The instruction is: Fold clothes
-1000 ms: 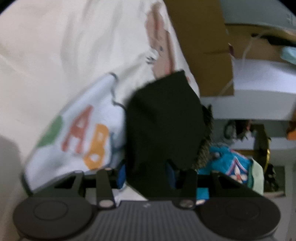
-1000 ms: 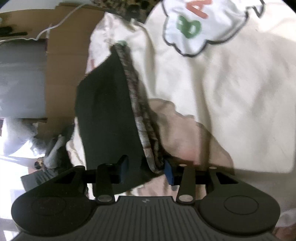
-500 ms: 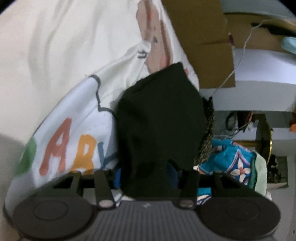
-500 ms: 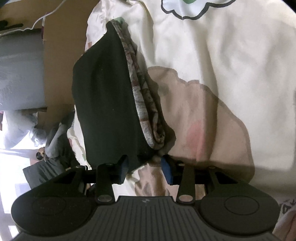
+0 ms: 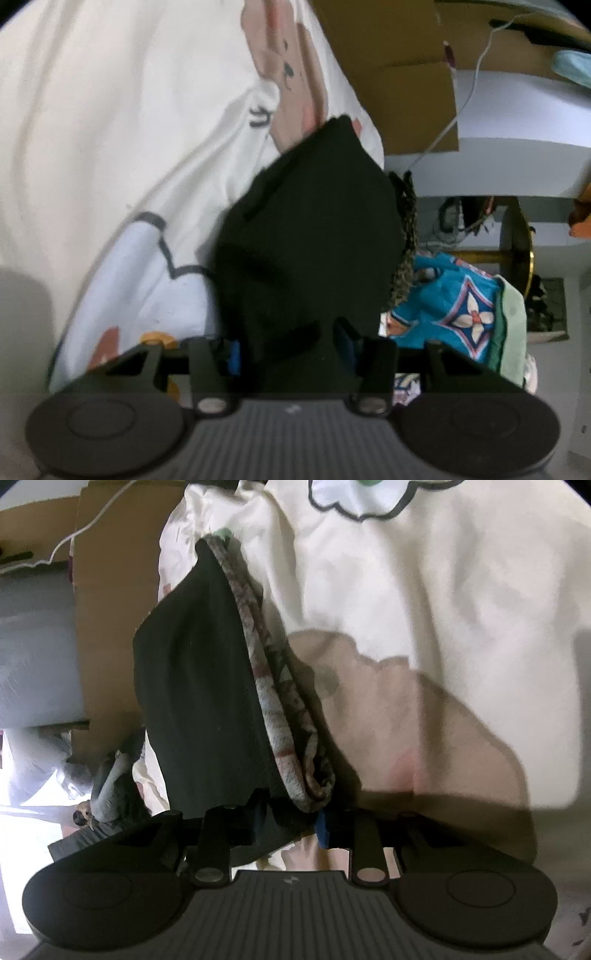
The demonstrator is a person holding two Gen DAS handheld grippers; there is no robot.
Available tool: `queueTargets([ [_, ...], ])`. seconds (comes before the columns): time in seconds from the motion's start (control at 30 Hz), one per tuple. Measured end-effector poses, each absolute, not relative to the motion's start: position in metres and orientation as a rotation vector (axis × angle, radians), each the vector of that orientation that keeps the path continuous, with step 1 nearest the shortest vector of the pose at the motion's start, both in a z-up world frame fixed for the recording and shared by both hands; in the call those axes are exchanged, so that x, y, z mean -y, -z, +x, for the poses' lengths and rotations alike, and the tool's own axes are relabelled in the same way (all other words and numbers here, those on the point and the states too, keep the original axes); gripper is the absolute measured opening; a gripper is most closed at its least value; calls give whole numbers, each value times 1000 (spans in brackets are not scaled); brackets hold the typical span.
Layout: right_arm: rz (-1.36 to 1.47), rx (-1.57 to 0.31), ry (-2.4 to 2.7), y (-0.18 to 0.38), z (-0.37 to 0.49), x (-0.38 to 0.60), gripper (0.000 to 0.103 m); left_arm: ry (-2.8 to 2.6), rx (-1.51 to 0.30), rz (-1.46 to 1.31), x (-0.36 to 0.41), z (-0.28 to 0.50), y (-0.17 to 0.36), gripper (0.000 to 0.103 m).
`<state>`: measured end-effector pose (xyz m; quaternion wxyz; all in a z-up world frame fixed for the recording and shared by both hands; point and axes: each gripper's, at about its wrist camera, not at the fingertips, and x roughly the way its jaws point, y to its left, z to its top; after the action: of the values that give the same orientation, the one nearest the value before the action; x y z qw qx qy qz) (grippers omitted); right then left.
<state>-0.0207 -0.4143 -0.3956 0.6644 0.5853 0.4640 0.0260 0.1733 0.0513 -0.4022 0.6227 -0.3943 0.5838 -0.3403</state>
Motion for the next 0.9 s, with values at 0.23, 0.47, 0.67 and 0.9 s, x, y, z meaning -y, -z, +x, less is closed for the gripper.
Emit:
queueTargets([
  [0.23, 1329, -1048, -58, 396, -23, 421, 16, 871, -1412, -876, -44, 174, 404, 51],
  [0.47, 1303, -1056, -70, 390, -20, 423, 10, 891, -1466, -807, -38, 177, 407, 14],
  [0.67, 1285, -1038, -72, 380, -17, 426, 10, 883, -1426, -820, -39, 162, 396, 13],
  [0.9, 1259, -1002, -48, 370, -17, 445, 10, 821, -1426, -835, -27, 133, 384, 13],
])
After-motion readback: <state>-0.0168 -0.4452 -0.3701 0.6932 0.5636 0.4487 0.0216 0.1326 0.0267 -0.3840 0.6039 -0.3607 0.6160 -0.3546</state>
